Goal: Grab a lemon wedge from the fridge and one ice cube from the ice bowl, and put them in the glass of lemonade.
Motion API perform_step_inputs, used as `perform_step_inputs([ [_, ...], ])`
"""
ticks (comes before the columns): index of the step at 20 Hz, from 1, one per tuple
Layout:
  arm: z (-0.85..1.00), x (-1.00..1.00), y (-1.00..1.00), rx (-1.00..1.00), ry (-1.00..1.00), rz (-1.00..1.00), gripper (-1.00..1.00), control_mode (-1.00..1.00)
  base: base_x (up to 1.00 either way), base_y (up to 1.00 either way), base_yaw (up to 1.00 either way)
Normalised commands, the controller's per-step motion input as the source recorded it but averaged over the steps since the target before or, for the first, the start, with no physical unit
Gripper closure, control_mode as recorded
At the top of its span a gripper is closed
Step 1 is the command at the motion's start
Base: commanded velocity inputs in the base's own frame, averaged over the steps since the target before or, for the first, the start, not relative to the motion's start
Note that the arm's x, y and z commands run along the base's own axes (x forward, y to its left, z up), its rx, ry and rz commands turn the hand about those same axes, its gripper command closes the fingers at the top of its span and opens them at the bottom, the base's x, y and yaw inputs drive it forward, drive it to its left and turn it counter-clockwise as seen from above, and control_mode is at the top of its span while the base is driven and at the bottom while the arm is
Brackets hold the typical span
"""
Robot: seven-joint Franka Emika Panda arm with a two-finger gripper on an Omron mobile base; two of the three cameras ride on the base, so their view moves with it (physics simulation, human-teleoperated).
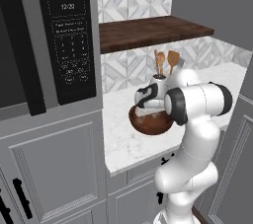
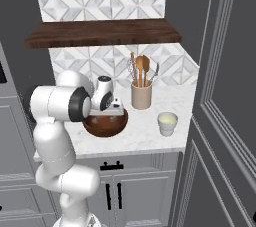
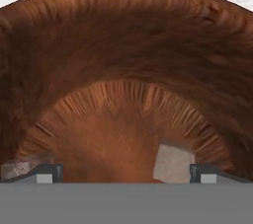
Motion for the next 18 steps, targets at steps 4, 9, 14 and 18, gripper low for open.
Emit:
perform_step_inputs([
  [4,0.01,0.23,-0.31,0.03,0.0,0.0,-1.0,-1.0,0.0,0.0,0.0],
  [9,-0.01,0.22,-0.01,0.0,0.0,-0.06,-1.0,-1.0,0.0,0.0,0.0],
  [14,-0.36,-0.31,0.0,0.03,0.06,0.0,-1.0,-1.0,0.0,0.0,0.0],
  [18,-0.02,-0.44,0.0,0.05,-0.04,0.0,-1.0,-1.0,0.0,0.0,0.0],
])
